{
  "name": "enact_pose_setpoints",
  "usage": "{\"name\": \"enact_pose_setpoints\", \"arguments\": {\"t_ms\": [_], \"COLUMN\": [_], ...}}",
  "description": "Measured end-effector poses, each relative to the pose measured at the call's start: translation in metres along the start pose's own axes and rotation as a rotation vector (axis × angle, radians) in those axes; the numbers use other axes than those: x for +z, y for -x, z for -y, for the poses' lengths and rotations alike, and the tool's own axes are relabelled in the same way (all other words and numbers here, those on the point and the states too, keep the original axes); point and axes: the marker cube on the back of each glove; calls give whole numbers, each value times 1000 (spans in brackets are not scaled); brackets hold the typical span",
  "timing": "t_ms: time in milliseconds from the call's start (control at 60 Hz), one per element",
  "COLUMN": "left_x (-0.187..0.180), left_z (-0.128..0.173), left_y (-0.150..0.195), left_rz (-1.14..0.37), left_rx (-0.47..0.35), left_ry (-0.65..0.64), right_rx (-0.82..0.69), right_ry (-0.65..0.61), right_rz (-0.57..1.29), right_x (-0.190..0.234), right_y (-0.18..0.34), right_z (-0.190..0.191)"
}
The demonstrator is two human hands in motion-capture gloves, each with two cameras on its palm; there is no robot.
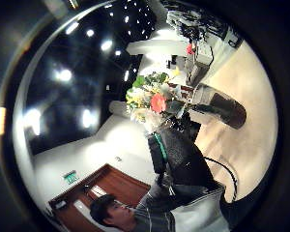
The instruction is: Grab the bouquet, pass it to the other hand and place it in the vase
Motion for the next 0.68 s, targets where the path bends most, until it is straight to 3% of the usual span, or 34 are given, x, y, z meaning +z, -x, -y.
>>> {"name": "enact_pose_setpoints", "arguments": {"t_ms": [50, 133, 233, 300, 350, 417, 483, 550, 617, 683], "left_x": [-1, -1, -4, -6, -5, -3, -3, -6, -13, -16], "left_z": [4, 6, 10, 14, 11, 6, -1, 2, 14, 21], "left_y": [2, 4, 9, 14, 11, 7, 0, 3, 16, 15], "left_rz": [19, 7, -1, 21, -1, -14, -37, -32, 11, 14], "left_rx": [-37, -71, -103, -137, -105, -86, -17, -9, -93, 89], "left_ry": [-58, -48, -79, -128, -94, -66, -20, -37, -152, -168], "right_rx": [-17, 103, 6, -43, -51, 130, 94, 78, 4, -54], "right_ry": [25, 106, 38, 53, 67, 93, 112, 72, -1, -28], "right_rz": [57, 240, 94, 147, 207, 277, 334, 226, 42, -28], "right_x": [3, 6, 2, 1, -1, -5, -8, -10, -14, -14], "right_y": [8, 27, 3, 5, 11, 17, 24, 9, -11, -20], "right_z": [-5, -20, -14, -21, -27, -36, -38, -30, -18, -10]}}
